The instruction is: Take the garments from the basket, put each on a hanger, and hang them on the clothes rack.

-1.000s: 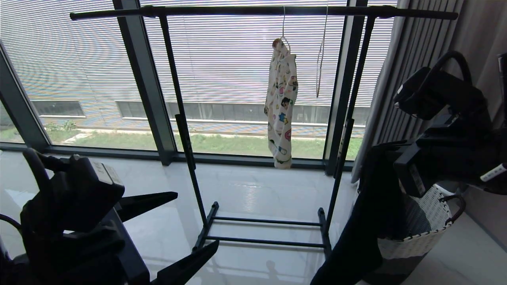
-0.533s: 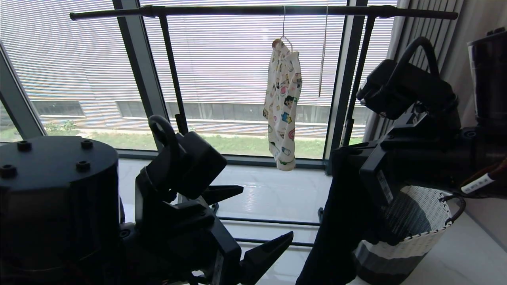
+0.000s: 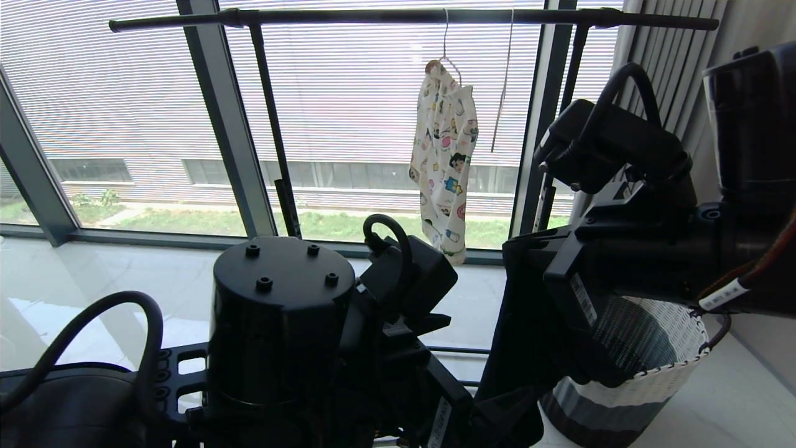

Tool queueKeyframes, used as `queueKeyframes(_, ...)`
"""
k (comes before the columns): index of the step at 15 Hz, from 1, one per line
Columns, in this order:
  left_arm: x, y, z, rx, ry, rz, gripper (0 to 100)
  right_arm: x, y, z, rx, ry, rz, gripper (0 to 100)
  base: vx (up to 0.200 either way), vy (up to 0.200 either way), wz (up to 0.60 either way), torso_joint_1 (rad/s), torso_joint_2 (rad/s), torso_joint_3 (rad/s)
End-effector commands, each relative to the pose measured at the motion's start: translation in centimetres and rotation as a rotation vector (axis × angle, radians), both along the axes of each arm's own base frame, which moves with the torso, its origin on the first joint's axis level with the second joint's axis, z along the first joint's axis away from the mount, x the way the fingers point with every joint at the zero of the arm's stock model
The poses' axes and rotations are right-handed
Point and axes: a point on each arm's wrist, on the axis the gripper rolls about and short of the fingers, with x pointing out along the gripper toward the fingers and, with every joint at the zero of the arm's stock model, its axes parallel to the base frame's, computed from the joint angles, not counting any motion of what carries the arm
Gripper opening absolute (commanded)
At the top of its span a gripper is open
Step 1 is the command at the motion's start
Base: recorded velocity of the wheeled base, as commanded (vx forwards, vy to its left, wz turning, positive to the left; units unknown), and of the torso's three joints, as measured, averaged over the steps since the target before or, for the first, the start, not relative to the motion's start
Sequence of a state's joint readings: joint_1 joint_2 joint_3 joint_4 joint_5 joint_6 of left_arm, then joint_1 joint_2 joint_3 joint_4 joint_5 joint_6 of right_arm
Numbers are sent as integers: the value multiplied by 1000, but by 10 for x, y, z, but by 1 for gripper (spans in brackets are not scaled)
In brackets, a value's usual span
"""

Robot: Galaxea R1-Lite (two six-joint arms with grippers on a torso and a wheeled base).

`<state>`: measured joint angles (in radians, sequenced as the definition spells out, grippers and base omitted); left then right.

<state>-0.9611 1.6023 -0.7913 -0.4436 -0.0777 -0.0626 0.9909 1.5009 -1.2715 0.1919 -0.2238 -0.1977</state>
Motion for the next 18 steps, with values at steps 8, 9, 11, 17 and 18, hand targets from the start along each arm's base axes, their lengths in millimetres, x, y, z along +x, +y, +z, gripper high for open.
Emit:
queueKeyframes(8, 63, -20, -76, 136, 84, 186, 100, -10, -1, 7, 28, -9, 27, 0, 0, 0, 0, 0, 0, 0)
queueKeyframes(9, 63, -17, -78, 144, 90, 192, 100, -10, -1, 7, 28, -9, 27, 0, 0, 0, 0, 0, 0, 0)
queueKeyframes(11, 64, -12, -78, 149, 86, 218, 100, -10, -1, 7, 27, -8, 27, 0, 0, 0, 0, 0, 0, 0)
queueKeyframes(17, 49, 2, -66, 135, 68, 226, 100, -9, 1, 3, 19, 2, 27, 0, 0, 0, 0, 0, 0, 0)
queueKeyframes(18, 49, 3, -65, 134, 67, 228, 100, -9, 1, 2, 19, 4, 26, 0, 0, 0, 0, 0, 0, 0)
